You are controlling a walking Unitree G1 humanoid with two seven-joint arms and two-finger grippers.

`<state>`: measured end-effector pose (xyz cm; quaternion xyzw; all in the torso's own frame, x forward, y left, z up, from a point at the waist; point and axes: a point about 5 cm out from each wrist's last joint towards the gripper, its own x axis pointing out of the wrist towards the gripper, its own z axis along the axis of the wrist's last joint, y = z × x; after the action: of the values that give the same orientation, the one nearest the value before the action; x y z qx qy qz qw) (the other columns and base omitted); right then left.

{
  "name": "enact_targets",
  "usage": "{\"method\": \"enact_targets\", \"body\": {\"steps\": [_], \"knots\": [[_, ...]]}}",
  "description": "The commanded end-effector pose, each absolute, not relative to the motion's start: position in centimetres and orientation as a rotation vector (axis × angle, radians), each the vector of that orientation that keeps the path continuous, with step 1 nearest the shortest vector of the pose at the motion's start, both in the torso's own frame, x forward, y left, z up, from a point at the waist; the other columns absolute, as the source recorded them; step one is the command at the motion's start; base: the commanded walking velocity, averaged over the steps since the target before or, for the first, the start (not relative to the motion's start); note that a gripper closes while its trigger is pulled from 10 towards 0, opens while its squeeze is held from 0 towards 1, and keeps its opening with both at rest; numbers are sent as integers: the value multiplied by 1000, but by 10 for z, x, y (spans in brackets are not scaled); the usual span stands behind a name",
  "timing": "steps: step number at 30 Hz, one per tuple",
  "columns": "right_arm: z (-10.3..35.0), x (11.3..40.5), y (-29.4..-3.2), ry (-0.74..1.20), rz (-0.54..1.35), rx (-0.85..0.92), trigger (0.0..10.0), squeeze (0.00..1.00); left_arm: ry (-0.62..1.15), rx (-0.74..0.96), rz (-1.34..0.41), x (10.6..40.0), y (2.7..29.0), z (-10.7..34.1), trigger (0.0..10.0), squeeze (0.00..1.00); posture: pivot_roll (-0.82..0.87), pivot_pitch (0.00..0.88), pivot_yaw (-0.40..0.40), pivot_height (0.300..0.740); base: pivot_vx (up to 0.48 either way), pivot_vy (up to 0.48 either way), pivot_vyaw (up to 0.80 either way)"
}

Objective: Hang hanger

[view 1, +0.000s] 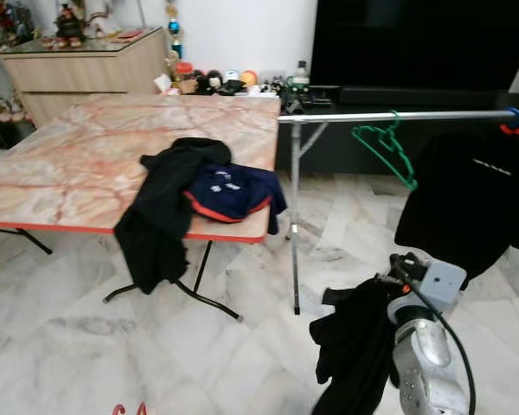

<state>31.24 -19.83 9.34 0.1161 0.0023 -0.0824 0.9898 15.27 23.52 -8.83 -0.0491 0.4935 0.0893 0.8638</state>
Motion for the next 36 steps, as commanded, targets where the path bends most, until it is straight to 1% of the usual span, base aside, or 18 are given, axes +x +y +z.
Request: {"method": "enact_targets", "body": {"steps": [1, 4, 14, 17, 18, 25, 36], "knots": [[107, 319, -194, -42, -143, 230, 10000, 0, 1061, -80, 207, 145, 243, -89, 10000, 0, 9, 0, 0, 740, 0, 480, 0], [109, 320, -197, -49, -157, 233, 10000, 0, 1064, -79, 212, 145, 244, -89, 10000, 0, 8, 0, -1, 740, 0, 480, 0], [113, 324, -196, -58, -151, 235, 10000, 0, 1057, -69, 202, 150, 240, -89, 10000, 0, 21, 0, -9, 740, 0, 480, 0], [114, 325, -195, -59, -148, 233, 10000, 0, 1054, -36, 188, 151, 240, -88, 10000, 0, 23, 0, -13, 740, 0, 463, 0], [116, 326, -195, -63, -146, 234, 10000, 0, 1059, 1, 164, 151, 240, -88, 10000, 0, 24, 0, -14, 740, 0, 0, 0], [126, 331, -194, -93, -126, 223, 10000, 0, 1047, -23, 171, 146, 238, -90, 10000, 0, 30, 0, -20, 740, 0, 0, 0], [129, 333, -192, -107, -115, 221, 10000, 0, 1060, -27, 168, 142, 236, -92, 10000, 0, 36, 0, -19, 740, 0, 0, 0]]}}
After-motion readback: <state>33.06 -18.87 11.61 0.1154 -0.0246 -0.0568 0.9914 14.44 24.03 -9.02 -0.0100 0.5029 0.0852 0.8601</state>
